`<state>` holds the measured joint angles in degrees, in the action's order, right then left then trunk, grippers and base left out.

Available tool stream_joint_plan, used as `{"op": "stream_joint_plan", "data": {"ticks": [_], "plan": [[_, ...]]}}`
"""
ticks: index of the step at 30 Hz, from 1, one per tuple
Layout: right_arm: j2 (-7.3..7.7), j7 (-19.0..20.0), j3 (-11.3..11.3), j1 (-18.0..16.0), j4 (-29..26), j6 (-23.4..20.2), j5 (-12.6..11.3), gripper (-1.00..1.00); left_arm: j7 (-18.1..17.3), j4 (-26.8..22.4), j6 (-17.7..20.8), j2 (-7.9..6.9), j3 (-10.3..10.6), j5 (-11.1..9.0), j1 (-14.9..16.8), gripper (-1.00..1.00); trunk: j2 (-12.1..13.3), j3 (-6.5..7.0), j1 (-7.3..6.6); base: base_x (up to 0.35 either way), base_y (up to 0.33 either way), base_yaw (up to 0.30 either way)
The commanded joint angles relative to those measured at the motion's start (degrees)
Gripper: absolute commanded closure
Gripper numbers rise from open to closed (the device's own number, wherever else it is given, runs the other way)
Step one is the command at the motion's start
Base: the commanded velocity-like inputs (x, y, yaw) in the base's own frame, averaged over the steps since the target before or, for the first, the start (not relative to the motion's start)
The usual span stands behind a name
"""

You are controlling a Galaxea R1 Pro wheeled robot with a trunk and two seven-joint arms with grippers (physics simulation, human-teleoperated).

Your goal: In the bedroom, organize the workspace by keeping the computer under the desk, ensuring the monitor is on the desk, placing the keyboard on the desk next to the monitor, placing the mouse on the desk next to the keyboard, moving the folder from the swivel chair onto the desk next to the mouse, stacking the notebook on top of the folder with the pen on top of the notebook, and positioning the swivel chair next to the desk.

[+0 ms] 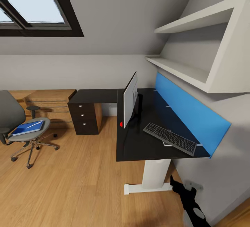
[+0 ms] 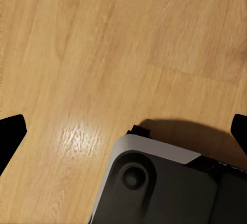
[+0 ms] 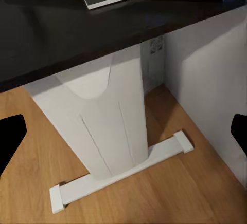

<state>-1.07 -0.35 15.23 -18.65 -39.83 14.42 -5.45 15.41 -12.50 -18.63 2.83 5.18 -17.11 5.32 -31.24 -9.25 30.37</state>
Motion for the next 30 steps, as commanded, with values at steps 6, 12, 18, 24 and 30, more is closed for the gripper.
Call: {"op": "stream_joint_plan", "data": {"ticks": [6,12,18,24,30], "plan": [[0.38,-2.3,0.1,-0.3,-18.3,-20.5,-1.7,-1.0,0.3,0.0,-0.2,-0.13,0.5,-0.4,0.0,-1.0,-0.1,-0.1,0.02,0.0,0.0,0.0],[0.62,-3.0,0.1,-4.3,-23.5,-34.3,-2.9,-1.0,0.2,0.0,-0.2,-0.18,0.5,-0.4,0.0,-1.0,-0.1,-0.1,0.02,0.002,0.0,0.0],[1.59,-4.7,0.1,-17.5,-13.9,-42.4,-3.2,-1.0,0.2,0.0,-0.2,-0.25,0.5,-0.3,0.0,-1.0,-0.1,-0.1,0.02,0.161,0.0,0.0],[2.8,-5.0,0.2,-23.6,-5.0,-38.3,-3.8,-1.0,0.1,0.0,-0.2,-0.36,0.5,-0.2,0.0,-1.0,-0.1,-0.1,0.02,0.306,0.0,0.0],[2.09,-4.6,0.0,-24.0,-4.4,-34.9,-4.3,-1.0,0.2,0.0,-0.2,-0.35,0.5,-0.3,0.0,-1.0,-0.1,-0.1,0.02,0.319,0.0,0.0]]}}
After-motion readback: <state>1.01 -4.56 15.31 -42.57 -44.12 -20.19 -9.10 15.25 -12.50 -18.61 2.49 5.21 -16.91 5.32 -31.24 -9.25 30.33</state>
